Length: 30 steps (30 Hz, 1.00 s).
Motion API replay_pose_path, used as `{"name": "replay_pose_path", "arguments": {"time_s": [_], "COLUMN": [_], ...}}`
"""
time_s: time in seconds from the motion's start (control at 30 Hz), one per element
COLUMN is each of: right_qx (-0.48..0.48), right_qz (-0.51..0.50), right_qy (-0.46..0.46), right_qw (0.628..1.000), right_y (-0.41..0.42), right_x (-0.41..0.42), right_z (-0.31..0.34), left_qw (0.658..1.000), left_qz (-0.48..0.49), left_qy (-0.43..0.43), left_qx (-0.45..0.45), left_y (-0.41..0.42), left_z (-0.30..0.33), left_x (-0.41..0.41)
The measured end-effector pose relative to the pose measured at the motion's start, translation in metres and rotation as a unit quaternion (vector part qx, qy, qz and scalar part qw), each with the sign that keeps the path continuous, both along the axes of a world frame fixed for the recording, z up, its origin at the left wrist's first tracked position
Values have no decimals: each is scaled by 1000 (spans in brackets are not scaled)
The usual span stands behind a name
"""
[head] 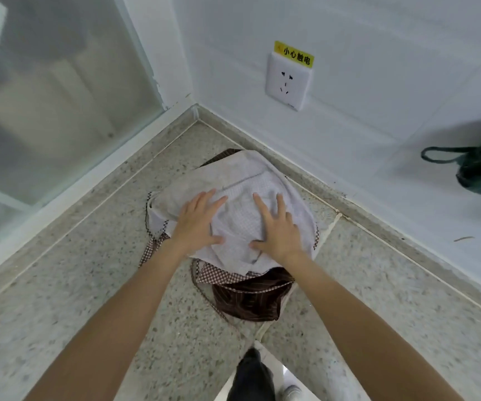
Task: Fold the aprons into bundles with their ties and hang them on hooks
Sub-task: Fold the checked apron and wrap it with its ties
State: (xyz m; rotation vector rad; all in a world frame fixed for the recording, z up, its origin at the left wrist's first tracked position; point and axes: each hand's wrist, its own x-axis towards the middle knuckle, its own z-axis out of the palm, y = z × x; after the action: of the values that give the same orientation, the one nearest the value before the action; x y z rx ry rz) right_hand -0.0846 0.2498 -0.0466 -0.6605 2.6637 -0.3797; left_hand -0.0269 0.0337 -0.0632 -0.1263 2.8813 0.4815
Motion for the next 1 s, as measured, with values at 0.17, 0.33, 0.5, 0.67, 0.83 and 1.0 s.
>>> {"name": "replay_pose_path", "arguments": {"time_s": [0.17,0.33,0.5,0.67,0.83,1.0], "right_qx": [17,-52,-214,-343,-397,-412], "right_qz": [61,27,-24,-59,2,109], "right_qy": [76,108,74,-24,-35,-57], "right_qw": [995,992,974,937,917,903], "right_y": [1,6,15,11,18,42], "right_x": [-21,-46,-60,-51,-15,47], "right_z": [0,29,70,123,163,188], "left_qw": [999,988,967,957,950,951], "left_qz": [-15,0,20,72,82,100], "left_qy": [-35,118,203,198,211,258], "left_qx": [15,97,155,201,214,141], "left_y": [-14,-18,-21,-5,13,39], "left_z": [-16,-6,43,106,152,181], "left_x": [-22,-35,-31,-1,58,156]}}
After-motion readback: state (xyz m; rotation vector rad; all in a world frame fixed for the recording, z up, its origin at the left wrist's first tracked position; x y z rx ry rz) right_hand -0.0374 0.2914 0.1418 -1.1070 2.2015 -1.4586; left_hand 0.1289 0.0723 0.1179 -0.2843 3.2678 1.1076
